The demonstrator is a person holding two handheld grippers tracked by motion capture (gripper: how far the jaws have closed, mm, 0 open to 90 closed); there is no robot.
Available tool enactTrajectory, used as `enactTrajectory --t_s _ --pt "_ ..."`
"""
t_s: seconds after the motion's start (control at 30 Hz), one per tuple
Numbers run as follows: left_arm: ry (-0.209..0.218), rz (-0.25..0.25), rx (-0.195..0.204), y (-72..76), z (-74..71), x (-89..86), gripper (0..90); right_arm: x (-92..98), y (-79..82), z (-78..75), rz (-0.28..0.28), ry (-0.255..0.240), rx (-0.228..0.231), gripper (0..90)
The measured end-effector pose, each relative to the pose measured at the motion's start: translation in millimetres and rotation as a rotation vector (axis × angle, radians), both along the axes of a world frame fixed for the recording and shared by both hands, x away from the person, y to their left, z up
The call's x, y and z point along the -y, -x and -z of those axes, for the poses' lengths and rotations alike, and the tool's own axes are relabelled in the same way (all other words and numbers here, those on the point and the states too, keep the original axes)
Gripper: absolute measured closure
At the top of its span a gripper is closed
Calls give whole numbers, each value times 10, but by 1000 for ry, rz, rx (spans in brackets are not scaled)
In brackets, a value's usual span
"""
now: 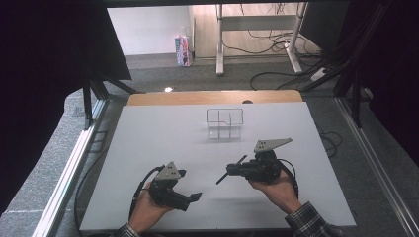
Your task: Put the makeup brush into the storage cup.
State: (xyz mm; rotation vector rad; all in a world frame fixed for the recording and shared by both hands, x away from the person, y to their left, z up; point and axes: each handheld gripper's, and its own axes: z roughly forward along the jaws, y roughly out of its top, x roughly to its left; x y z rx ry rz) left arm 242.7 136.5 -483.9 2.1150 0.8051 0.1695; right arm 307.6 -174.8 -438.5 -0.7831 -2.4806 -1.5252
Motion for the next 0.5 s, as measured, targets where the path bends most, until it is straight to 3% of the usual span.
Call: enactTrajectory --t_s 0.23,0.5 --pt "-58 -30 16 17 16 -67 47 63 -10 -17 14 22 40 834" --pt "-83 -56 21 33 21 -164 37 113 -22 -34 39 38 65 834"
